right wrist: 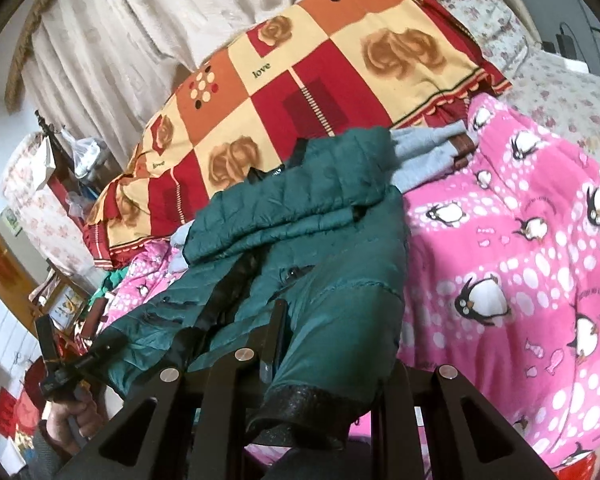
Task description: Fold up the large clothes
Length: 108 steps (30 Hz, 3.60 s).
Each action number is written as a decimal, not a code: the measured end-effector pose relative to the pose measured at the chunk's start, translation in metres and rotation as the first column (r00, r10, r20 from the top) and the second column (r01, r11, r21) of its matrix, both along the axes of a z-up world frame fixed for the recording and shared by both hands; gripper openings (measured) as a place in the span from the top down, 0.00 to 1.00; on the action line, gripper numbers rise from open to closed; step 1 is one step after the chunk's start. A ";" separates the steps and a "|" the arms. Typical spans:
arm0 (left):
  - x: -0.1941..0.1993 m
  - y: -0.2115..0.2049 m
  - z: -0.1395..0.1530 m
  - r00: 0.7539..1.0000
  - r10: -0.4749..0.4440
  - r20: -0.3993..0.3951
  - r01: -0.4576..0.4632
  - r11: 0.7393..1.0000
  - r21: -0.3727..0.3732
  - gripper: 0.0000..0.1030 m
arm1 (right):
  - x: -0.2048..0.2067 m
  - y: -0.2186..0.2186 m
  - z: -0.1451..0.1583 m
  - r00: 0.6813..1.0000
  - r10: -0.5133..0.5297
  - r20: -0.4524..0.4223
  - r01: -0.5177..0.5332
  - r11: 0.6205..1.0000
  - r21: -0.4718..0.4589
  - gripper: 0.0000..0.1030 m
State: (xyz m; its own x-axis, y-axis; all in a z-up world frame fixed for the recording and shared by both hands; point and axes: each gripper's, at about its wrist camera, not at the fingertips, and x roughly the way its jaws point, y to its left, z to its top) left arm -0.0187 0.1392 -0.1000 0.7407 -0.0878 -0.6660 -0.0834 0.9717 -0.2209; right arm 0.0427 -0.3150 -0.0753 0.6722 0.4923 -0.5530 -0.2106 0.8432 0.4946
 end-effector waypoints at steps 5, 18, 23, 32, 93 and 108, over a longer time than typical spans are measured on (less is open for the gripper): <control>-0.016 -0.008 -0.003 1.000 -0.007 -0.024 0.009 0.999 0.049 0.82 | -0.015 0.000 -0.002 1.000 0.014 -0.009 -0.014 0.998 -0.059 0.83; -0.050 -0.008 0.016 1.000 0.016 0.003 -0.016 0.996 0.086 0.82 | -0.052 0.012 0.023 0.998 0.041 0.042 -0.032 0.980 -0.198 0.83; -0.058 -0.008 0.017 1.000 0.014 -0.001 -0.014 0.997 0.077 0.82 | -0.060 0.015 0.028 0.997 0.047 0.055 -0.034 0.975 -0.218 0.83; -0.069 -0.009 0.022 1.000 0.007 0.008 -0.007 0.998 0.070 0.82 | -0.072 0.010 0.032 0.997 0.038 0.062 -0.024 0.977 -0.212 0.83; -0.112 -0.008 0.028 0.999 -0.015 0.045 0.010 0.995 0.103 0.82 | -0.118 0.016 0.050 0.988 0.082 0.130 -0.034 0.941 -0.336 0.83; -0.114 -0.003 0.032 0.999 -0.007 0.048 0.002 0.994 0.107 0.82 | -0.125 0.017 0.056 0.985 0.085 0.150 -0.030 0.941 -0.336 0.83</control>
State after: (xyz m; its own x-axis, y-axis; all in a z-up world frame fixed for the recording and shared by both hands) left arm -0.1329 0.1362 -0.0685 0.7720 -0.0212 -0.6353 -0.0709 0.9903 -0.1192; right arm -0.0826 -0.2977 -0.0197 0.7410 0.3403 -0.5789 -0.3169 0.9373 0.1452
